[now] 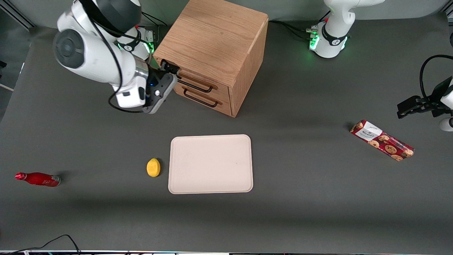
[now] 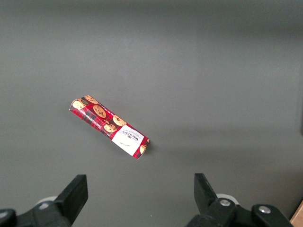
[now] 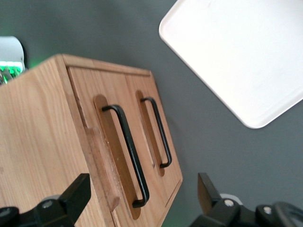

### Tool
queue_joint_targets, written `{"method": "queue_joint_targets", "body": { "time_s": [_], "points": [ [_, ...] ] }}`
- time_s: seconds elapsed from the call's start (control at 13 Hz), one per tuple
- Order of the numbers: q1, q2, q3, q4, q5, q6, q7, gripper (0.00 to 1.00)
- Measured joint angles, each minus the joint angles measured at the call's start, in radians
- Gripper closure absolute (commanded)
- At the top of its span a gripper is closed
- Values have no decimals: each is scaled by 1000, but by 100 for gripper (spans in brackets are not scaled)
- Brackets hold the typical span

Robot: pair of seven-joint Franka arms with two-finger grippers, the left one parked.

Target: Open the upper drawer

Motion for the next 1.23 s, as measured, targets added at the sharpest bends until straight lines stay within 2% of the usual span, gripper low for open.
{"method": "queue_joint_targets", "body": {
  "time_s": [0.23,0.69,1.23],
  "points": [
    [0,14,16,-77,0,18,-4,0],
    [1,33,94,-191,1,178,-5,0],
    [-5,33,102,-243,1,215,-37,0]
  ]
}}
